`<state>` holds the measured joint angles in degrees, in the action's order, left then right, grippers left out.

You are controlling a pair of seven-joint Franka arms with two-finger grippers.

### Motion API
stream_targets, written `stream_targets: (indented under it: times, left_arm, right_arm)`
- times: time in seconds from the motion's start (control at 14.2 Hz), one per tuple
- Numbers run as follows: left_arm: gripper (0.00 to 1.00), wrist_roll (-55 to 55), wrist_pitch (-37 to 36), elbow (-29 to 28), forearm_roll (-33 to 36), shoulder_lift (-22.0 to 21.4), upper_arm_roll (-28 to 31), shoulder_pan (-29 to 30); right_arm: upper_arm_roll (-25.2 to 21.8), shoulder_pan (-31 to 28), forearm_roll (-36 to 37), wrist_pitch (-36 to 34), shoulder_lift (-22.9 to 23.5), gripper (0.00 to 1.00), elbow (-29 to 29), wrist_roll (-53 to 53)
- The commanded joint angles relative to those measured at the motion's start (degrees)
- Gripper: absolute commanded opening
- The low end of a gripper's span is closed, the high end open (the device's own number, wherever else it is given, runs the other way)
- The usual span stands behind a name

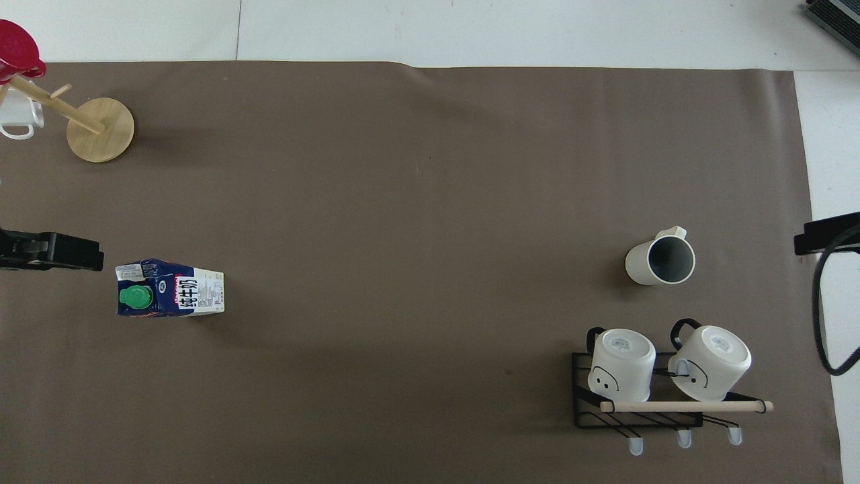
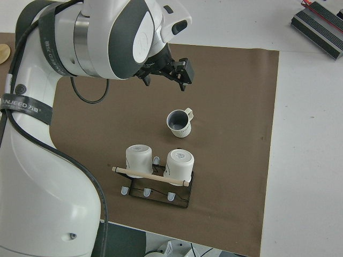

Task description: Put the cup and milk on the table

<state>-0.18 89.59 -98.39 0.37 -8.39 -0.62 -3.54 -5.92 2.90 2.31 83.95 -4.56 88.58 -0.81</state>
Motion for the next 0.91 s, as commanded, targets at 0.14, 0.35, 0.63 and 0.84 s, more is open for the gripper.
stream_targets:
  times: [0.14,0.35,0.63,0.84]
  left_arm:
    - [1.00,0.26,-1.09,1.18,-0.72,0.31,-0.17,0.64]
    - [1.00,0.26,-1.09,1.18,-0.72,0.31,-0.17,0.64]
    - [1.00,0.26,-1.09,1.18,-0.72,0.31,-0.17,0.64]
    - [1.00,0.26,-1.09,1.18,-0.72,0.31,-0.17,0.64]
  right_arm:
    - [0.21,0.09,-0.20,1.39,-0.97,1.00,1.42,-1.56]
    - [0.21,0.01,-0.29,1.39,-1.06,1.00,1.51,-1.48]
    - [0.21,0.09,-0.20,1.30,-1.15,1.00,1.69,-1.48]
    - [0.12,-0.08,-0.20,1.30,-1.32,1.00,2.21,-1.48]
